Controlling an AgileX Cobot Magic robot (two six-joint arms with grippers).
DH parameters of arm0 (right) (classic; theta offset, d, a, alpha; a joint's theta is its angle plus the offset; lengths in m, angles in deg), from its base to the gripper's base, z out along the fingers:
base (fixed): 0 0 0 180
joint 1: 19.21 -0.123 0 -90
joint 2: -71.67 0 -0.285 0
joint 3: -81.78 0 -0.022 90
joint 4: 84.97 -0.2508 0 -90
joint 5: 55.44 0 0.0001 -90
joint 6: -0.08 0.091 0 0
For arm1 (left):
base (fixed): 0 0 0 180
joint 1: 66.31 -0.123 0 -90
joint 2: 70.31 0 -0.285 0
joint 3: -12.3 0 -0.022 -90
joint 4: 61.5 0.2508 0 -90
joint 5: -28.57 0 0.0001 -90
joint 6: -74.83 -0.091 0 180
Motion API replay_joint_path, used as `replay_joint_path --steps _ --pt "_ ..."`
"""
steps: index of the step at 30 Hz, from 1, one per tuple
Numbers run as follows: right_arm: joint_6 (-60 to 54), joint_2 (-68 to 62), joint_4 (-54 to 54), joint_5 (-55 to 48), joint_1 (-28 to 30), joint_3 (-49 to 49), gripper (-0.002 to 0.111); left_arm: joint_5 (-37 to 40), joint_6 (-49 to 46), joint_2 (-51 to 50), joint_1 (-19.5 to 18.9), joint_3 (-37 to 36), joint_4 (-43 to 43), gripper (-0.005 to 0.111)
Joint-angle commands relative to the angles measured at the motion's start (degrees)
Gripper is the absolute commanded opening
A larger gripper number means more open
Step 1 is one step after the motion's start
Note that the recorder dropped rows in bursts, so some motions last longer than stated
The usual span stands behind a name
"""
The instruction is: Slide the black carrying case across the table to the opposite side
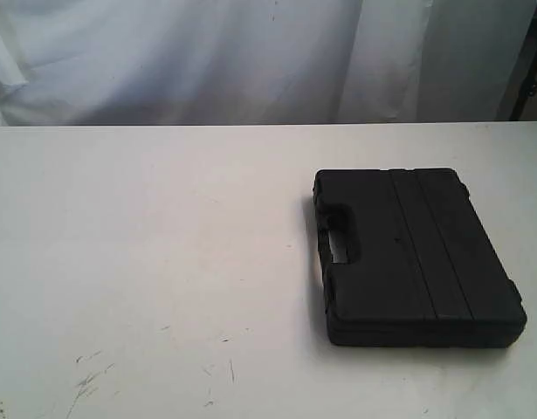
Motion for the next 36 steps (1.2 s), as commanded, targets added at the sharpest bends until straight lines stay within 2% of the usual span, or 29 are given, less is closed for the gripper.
replay_joint_path --steps 1,12,22,31,36 --pt "-0.4 0.4 0.1 0.4 0.3 -0.2 0.000 -0.4 0.0 0.2 0.3 -0.3 0.1 0.000" --pt "-0.4 0.4 0.1 13.9 0.3 -0.2 0.000 -0.4 0.0 0.2 0.3 -0.3 0.1 0.000" --pt "-0.4 0.4 0.1 16.2 0.3 -0.2 0.000 -0.4 0.0 0.2 0.3 -0.3 0.1 0.000" --pt "2.0 0.4 -0.1 34.6 0.3 -0.2 0.000 -0.4 0.0 0.2 0.3 -0.3 0.1 0.000" --pt "2.4 0.4 -0.1 34.6 0.3 5.3 0.000 -0.4 0.0 0.2 0.3 -0.3 0.1 0.000"
